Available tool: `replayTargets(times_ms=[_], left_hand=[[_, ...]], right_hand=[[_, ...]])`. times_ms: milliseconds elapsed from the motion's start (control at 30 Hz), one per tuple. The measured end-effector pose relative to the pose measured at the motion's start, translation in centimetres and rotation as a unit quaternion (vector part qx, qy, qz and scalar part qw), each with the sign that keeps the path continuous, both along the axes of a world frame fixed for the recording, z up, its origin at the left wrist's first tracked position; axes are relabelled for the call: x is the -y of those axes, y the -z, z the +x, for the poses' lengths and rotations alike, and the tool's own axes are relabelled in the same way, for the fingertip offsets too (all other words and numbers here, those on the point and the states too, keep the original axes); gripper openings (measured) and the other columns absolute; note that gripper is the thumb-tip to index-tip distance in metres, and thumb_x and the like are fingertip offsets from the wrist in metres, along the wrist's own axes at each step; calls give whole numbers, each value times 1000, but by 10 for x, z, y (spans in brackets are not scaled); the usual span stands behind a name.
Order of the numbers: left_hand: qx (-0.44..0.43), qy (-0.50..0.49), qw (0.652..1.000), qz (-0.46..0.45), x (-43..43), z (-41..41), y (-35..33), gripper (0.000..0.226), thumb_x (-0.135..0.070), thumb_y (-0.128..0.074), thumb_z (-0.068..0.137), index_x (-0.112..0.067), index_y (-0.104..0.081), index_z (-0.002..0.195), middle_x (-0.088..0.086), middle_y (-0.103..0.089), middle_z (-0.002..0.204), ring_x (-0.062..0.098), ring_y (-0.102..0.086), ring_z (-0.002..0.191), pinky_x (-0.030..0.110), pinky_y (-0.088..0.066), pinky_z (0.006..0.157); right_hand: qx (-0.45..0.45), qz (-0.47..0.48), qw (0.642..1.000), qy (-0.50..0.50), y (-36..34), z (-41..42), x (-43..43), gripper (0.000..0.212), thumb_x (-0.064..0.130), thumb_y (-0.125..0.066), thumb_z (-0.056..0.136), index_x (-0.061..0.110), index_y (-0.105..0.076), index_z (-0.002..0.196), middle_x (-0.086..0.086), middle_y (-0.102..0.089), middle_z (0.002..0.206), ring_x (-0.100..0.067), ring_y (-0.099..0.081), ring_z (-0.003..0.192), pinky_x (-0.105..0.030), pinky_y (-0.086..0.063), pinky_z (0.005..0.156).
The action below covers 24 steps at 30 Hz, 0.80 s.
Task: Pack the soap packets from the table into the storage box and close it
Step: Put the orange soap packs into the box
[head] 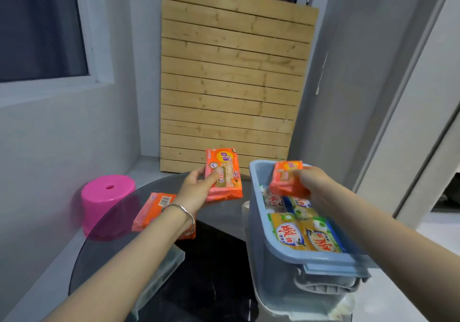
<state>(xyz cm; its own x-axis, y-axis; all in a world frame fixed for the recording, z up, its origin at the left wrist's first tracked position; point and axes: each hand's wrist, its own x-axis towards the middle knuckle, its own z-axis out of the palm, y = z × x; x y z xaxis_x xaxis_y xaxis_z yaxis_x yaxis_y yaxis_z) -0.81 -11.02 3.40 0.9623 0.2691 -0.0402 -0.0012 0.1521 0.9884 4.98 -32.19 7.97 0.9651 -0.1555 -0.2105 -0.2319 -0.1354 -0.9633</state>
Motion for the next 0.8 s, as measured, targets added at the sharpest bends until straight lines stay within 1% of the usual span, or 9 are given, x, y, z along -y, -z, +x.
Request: replayTargets(times_ms=[67,167,300,433,500,567,667,733,800], left_hand=[[0,1,1000,-5,5,0,-4,50,-30,-62,86,-11,-49,131,9,-67,107,15,-65,75,26,-55,67],[7,4,1000,-5,11,1,-9,49,-29,-61,87,-10,-50,130,4,-68,97,15,-65,75,28,-56,69],[7,10,1000,7,15,3,-15,52,-30,-61,86,-12,-47,133,5,-68,104,16,-67,78,30,-56,72],[13,18,1000,5,26,7,-18,47,-30,-62,86,-11,-50,128,7,-69,102,22,-68,83,41,-58,81],[13,23,1000,7,35,11,-19,48,-30,-62,86,-11,-51,128,8,-70,100,23,-68,84,45,-55,88],[15,36,999,11,45,14,-22,47,-30,-62,86,-13,-51,128,8,-69,100,18,-67,78,37,-58,81],[18,57,998,24,60,19,-29,47,-31,-62,86,-15,-50,128,9,-68,107,14,-66,72,21,-56,58],[10,69,997,38,71,23,-33,43,-33,-62,85,-15,-52,123,10,-69,107,13,-65,70,17,-55,51],[1,83,995,52,81,25,-35,40,-35,-64,84,-15,-54,117,10,-69,104,13,-66,69,16,-54,50]], right_hand=[[-47,-30,998,-11,18,10,5,28,5,-42,97,2,-51,123,-19,-63,116,-25,-65,95,-32,-55,72],[-74,-53,993,-79,27,15,5,34,8,-46,96,8,-49,130,-16,-63,119,-30,-63,105,-43,-53,91],[-91,-58,981,-164,26,10,4,30,9,-46,97,9,-54,126,-13,-66,116,-28,-64,107,-45,-50,98],[-80,-106,976,-172,21,9,8,33,14,-46,98,1,-49,128,-13,-60,124,-28,-58,117,-40,-45,102],[-42,-141,975,-167,13,7,13,40,25,-49,97,5,-48,131,-10,-56,128,-27,-52,125,-37,-41,103],[40,-149,973,-173,5,8,19,53,43,-52,92,17,-44,138,-5,-50,140,-23,-48,128,-38,-39,107],[163,-186,926,-284,-16,4,30,80,53,-63,79,34,-25,147,8,-29,154,-14,-33,139,-35,-31,112],[190,-261,871,-371,-29,1,35,99,46,-73,72,40,-11,149,12,-16,157,-12,-24,142,-34,-29,114],[198,-320,830,-412,-35,0,39,112,42,-80,67,39,-4,149,14,-11,155,-12,-25,142,-38,-34,114]])
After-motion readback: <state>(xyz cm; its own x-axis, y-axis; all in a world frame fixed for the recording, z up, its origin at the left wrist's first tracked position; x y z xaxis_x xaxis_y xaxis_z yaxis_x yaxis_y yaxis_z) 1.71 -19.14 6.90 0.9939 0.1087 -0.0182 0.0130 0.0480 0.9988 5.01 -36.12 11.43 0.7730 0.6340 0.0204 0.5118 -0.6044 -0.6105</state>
